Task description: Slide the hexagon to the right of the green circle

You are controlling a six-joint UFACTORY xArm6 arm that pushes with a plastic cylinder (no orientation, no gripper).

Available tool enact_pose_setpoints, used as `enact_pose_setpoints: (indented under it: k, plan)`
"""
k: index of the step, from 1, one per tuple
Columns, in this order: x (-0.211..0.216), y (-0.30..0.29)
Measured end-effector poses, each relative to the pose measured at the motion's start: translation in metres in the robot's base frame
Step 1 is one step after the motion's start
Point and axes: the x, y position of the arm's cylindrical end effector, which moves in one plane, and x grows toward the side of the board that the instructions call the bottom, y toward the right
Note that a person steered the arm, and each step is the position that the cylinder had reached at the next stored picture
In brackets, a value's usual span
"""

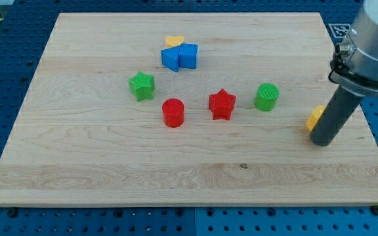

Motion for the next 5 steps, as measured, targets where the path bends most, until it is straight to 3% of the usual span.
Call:
enact_pose_setpoints:
  k: [5]
  plan:
    - [-0.068,0.029]
